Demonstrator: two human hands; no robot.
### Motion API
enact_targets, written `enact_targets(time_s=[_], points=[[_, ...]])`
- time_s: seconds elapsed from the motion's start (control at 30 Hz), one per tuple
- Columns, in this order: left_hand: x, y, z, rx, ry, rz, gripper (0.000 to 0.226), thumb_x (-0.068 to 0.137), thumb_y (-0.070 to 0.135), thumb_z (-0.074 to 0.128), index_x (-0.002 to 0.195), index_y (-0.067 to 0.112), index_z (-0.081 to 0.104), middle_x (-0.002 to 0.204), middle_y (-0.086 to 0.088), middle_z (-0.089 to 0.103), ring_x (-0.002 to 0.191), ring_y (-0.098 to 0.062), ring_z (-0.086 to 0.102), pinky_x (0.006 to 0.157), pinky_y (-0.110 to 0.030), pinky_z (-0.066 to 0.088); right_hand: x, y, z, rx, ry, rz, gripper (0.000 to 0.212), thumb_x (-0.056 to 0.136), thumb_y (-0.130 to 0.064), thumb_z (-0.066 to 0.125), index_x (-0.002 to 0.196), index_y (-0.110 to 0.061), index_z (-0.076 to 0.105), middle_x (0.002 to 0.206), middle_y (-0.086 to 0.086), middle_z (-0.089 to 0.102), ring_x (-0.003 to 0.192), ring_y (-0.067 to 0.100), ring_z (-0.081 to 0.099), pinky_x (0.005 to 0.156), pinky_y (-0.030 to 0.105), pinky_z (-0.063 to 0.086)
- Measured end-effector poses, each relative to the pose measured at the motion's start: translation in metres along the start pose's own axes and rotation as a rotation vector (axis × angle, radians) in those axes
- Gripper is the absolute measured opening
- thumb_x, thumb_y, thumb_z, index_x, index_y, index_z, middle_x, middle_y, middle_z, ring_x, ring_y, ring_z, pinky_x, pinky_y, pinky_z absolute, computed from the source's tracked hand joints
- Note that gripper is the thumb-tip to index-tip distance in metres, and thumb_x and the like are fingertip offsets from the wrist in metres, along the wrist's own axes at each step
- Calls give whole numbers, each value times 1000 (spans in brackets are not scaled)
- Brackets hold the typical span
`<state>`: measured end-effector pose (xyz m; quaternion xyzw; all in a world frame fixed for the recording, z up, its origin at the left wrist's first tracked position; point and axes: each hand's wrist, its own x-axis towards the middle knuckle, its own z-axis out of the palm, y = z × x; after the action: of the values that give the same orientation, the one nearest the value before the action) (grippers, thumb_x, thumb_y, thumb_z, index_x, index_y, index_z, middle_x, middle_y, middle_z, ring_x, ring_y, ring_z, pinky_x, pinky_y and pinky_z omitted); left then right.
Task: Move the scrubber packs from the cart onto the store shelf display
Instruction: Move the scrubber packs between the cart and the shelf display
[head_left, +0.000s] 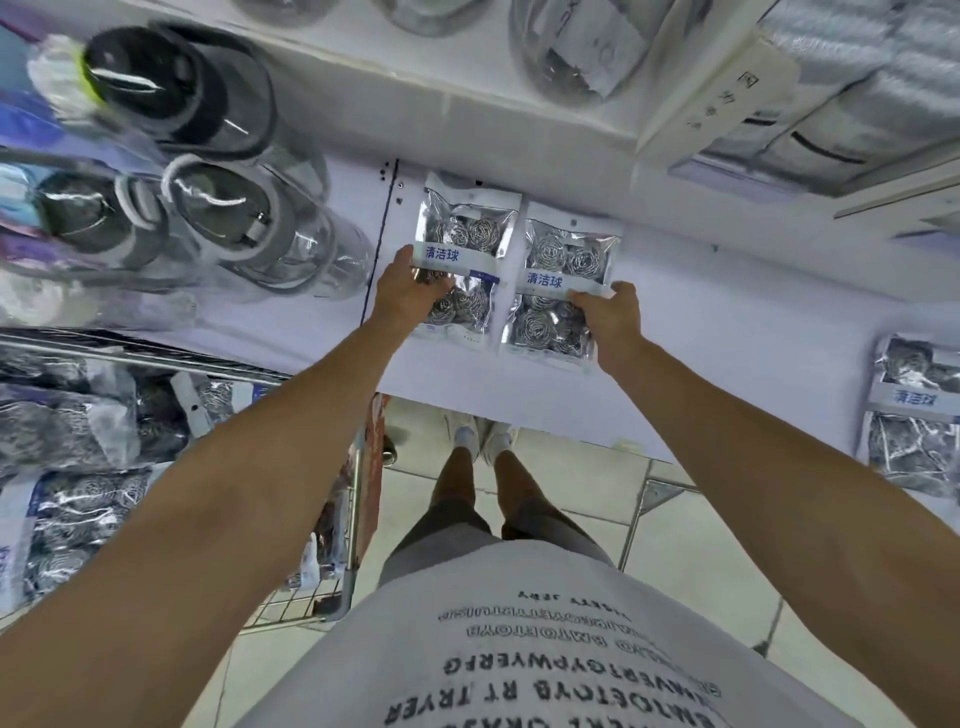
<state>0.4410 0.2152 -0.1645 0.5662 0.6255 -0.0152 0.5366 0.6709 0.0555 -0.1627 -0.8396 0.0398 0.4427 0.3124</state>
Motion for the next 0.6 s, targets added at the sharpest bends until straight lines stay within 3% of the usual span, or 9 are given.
enact_targets(time_s=[0.07, 0.13, 0.27, 0.43, 0.53, 0.6], points=[[-18, 9, -8, 69, -26, 18, 89, 88, 41, 80, 157, 9, 33, 157, -17, 44, 144, -33, 42, 117, -45, 39, -27, -8, -10, -131, 6, -65, 76, 89, -29, 79, 150, -10, 38, 133, 10, 57, 112, 26, 60, 87, 35, 54], [-40, 17, -15, 157, -24, 52, 80, 95, 38, 72, 155, 2, 34, 157, -22, 41, 145, -35, 40, 115, -42, 36, -47, -9, -20, -251, -4, -134, 67, 94, -28, 72, 150, -10, 40, 129, 8, 57, 102, 22, 60, 73, 29, 50], [-90, 21, -31, 298, 60, 117, 61, 102, 38, 61, 148, 1, 43, 146, -27, 49, 137, -38, 45, 109, -43, 40, -97, -21, -27, -466, -120, -371, 59, 99, -30, 64, 152, -12, 43, 140, 12, 57, 119, 30, 61, 96, 37, 50], [-159, 1, -49, 427, 195, 208, 65, 104, 42, 51, 156, 7, 36, 151, -23, 46, 138, -40, 43, 112, -49, 40, -157, -30, -29, -760, -251, -755, 55, 103, -29, 57, 154, -15, 41, 154, 11, 48, 132, 28, 54, 100, 33, 41], [-205, -22, -55, 474, 353, 195, 61, 104, 40, 51, 152, 3, 42, 141, -28, 52, 127, -46, 50, 106, -52, 44, -181, -32, -26, -900, -339, -959, 55, 102, -37, 56, 152, -17, 43, 146, 12, 53, 129, 31, 54, 102, 45, 48], [-236, -41, -53, 485, 469, 168, 59, 101, 40, 50, 143, -1, 51, 127, -30, 59, 114, -47, 58, 94, -51, 50, -197, -31, -23, -991, -394, -1100, 55, 103, -38, 55, 151, -14, 44, 137, 14, 57, 123, 32, 57, 97, 47, 50]])
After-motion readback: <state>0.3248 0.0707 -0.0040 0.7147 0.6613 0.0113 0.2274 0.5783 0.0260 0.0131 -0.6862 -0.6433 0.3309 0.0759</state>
